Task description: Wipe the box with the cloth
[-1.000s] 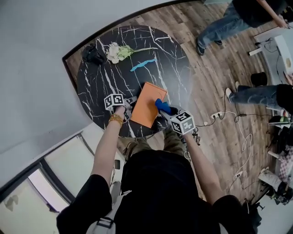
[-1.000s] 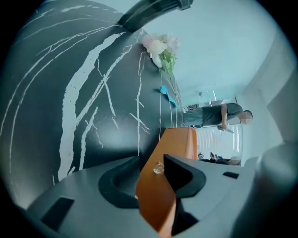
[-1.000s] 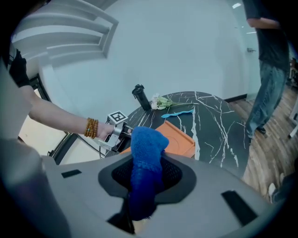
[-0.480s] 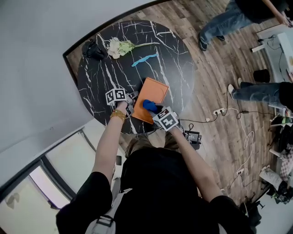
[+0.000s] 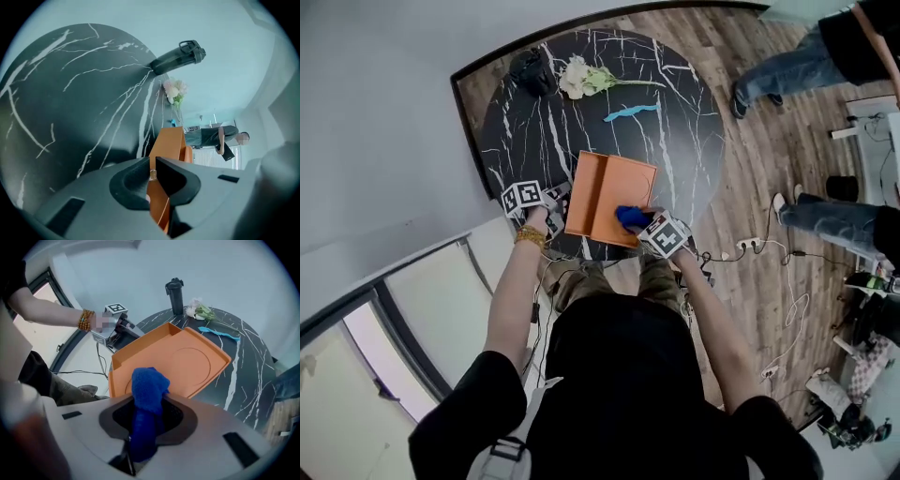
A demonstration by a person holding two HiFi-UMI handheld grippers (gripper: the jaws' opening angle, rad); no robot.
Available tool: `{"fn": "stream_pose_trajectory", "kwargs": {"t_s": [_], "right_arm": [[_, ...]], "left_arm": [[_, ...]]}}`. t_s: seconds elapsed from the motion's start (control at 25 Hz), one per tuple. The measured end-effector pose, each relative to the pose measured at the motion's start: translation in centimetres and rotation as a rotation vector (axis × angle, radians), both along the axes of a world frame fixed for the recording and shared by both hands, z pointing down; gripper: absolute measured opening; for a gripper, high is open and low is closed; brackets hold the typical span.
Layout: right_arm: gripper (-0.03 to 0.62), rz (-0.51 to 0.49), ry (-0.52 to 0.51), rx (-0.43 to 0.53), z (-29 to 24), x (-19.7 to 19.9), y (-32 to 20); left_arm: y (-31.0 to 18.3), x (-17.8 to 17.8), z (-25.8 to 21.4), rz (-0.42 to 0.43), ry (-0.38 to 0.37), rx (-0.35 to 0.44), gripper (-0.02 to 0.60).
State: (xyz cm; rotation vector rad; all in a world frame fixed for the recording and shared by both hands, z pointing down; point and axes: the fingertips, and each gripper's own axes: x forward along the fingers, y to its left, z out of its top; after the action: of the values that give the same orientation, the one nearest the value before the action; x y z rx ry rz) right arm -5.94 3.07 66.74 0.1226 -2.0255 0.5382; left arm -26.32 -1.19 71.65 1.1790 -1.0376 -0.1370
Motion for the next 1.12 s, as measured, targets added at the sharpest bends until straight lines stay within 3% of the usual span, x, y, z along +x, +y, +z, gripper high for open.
{"fn": "stream_pose_trajectory", "kwargs": {"t_s": [0.16, 0.36, 0.44, 0.6, 0.68, 0.76, 0.84, 0.92, 1.0, 1.12], "right_arm": [[0.086, -0.03, -0.061, 0.12, -2.7, -4.5, -2.7], [0.086, -0.16, 0.052, 0.266, -0.3, -9.8, -6.3], [0.086, -0.299, 0.087, 0.269, 0.2, -10.2, -3.5], [0.086, -0.67, 0.095, 0.189, 0.7, -7.6, 8.1], [0.084, -0.732, 0.088, 0.184, 1.1, -6.9, 9.9], [0.083, -0.632, 0.087, 0.172, 1.7, -8.0, 6.5], [0.083, -0.449, 0.1, 0.192, 1.8, -10.1, -0.4], [0.083, -0.33, 0.121, 0.237, 1.4, -12.1, -6.5], [0.081, -0.301, 0.117, 0.237, 0.8, -13.6, -8.3], [0.083, -0.349, 0.122, 0.299, 0.4, -13.5, -5.4]], "left_arm": [[4.0, -0.3, 1.0, -0.066, 0.044, -0.025, 0.04], [6.1, 0.0, 1.5, -0.125, 0.068, -0.013, 0.041], [6.0, 0.0, 1.4, -0.137, 0.066, -0.005, 0.04], [6.1, -0.3, 1.6, -0.151, 0.072, 0.01, 0.041], [6.1, -0.3, 1.6, -0.136, 0.071, 0.011, 0.041], [5.9, -0.1, 1.5, -0.1, 0.058, 0.015, 0.041], [5.8, 0.0, 1.3, -0.076, 0.047, 0.021, 0.041], [5.8, 0.0, 1.4, -0.083, 0.053, 0.022, 0.041], [6.0, -0.2, 1.6, -0.103, 0.062, 0.018, 0.041], [6.3, -0.3, 1.8, -0.121, 0.074, 0.015, 0.041]]}}
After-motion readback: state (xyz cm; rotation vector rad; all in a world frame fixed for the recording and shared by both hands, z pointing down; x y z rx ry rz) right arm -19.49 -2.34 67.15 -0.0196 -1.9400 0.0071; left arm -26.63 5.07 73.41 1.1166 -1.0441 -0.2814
